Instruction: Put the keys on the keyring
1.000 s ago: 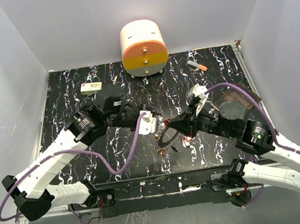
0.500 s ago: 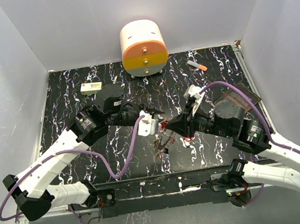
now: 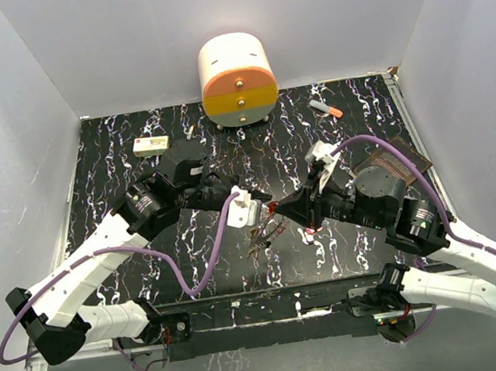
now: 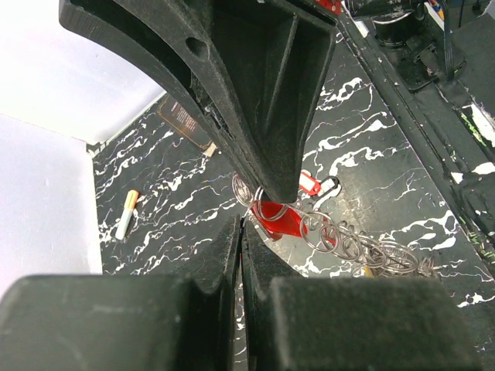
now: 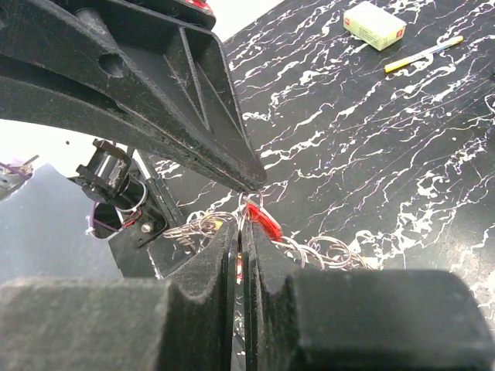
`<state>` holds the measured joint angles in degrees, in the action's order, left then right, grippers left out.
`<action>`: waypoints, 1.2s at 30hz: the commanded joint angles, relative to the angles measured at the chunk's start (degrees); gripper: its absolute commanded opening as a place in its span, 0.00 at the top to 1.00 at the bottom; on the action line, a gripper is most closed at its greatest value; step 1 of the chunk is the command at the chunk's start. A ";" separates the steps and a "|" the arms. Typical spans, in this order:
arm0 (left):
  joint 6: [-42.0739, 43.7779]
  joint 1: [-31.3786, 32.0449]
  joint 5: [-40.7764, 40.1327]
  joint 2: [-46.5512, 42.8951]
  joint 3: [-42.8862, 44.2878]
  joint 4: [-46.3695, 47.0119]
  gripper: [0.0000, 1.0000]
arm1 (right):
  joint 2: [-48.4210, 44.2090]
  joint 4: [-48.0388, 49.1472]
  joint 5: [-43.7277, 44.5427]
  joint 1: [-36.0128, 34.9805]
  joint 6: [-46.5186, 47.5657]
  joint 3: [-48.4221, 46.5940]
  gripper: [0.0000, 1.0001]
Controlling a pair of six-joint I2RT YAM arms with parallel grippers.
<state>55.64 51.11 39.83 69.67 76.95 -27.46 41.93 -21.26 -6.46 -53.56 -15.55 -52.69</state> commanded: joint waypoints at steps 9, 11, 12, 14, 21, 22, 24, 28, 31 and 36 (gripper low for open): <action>-1.31 0.37 3.11 -3.23 -1.88 1.00 1.00 | -3.53 10.60 6.86 0.04 -1.01 -0.42 0.92; -1.89 0.45 2.92 -3.24 -2.22 1.75 1.00 | -3.79 11.10 7.32 0.04 -1.09 -0.24 0.92; -2.07 0.40 2.90 -3.14 -2.24 1.79 1.00 | -3.80 11.33 7.26 0.04 -1.14 -0.27 0.92; -2.62 0.40 2.90 -3.02 -2.32 2.03 1.00 | -3.79 11.91 7.29 0.04 -1.21 -0.13 0.92; -4.81 0.49 -2.51 -4.41 -4.33 9.05 1.00 | -3.43 11.15 5.50 0.09 -1.58 -0.20 0.92; -4.68 0.49 -3.54 -4.85 -4.81 10.47 1.00 | -3.51 10.86 5.49 0.04 -1.60 -0.29 0.92; -4.66 0.48 -5.22 -6.27 -6.15 13.47 1.00 | -3.74 10.51 5.49 0.04 -1.65 -0.36 0.92; -5.67 0.52 -6.73 -8.32 -8.72 18.93 0.86 | -3.58 10.19 5.05 0.04 -1.80 -0.33 0.92; -5.98 0.55 -6.18 -8.29 -9.16 19.81 0.69 | -3.05 10.20 4.56 0.06 -1.87 -0.27 0.92; -7.24 0.52 -4.58 -6.97 -8.16 19.48 0.57 | -2.35 10.36 3.79 0.04 -1.88 -0.48 0.92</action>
<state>49.89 51.40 33.63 62.81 68.14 -9.85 39.75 -17.37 -1.74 -53.52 -16.99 -52.60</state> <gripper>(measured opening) 0.406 0.088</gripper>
